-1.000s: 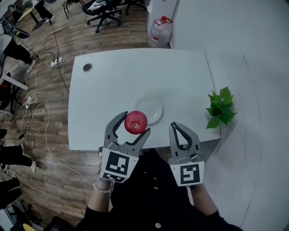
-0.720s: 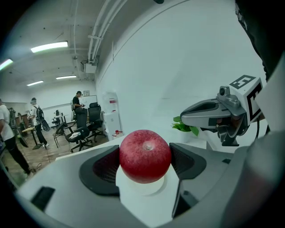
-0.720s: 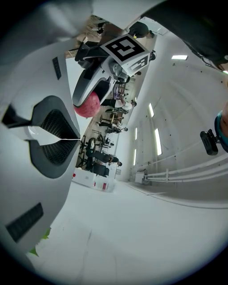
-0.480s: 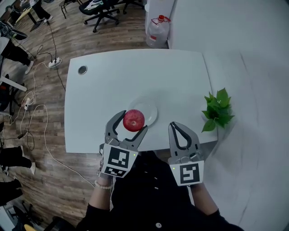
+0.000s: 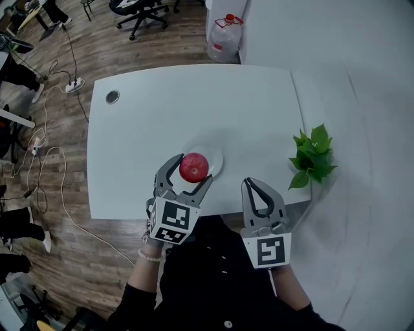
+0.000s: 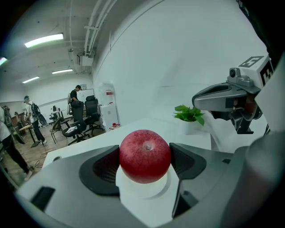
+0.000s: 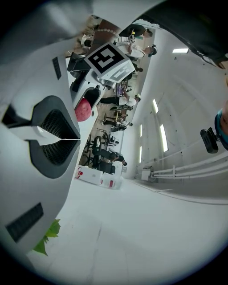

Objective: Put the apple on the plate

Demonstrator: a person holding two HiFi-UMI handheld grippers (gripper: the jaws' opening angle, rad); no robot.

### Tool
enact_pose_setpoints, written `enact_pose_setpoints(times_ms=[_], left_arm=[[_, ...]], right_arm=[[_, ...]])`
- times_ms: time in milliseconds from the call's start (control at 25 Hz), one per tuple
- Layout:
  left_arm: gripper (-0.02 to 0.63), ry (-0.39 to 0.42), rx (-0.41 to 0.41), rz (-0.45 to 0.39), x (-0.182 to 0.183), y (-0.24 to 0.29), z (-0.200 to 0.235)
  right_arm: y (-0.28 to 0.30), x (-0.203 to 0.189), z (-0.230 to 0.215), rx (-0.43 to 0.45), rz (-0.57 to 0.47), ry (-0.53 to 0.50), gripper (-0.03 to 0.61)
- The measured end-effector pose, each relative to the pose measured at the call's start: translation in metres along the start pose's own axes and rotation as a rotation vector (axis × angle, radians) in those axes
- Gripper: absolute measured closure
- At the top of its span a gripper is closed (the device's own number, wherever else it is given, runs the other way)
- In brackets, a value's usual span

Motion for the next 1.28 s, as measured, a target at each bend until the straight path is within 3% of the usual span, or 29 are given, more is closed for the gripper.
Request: enact_pose_setpoints(times_ms=[1280], left_arm=[[0.253, -0.039, -0.043, 0.144, -0.083, 0.081, -0.001]], right_arm=[[-0.023, -0.043, 0.000, -0.037, 0.133, 0.041, 0.535]])
Point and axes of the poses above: the fingertips, and each gripper's own axes: y forward along the fingers, z to its left, x out of its top, the point moved 5 cm from there along -y, backward along the fingers, and after that the axes turned 9 degrees about -z, right-handed, at the moved point
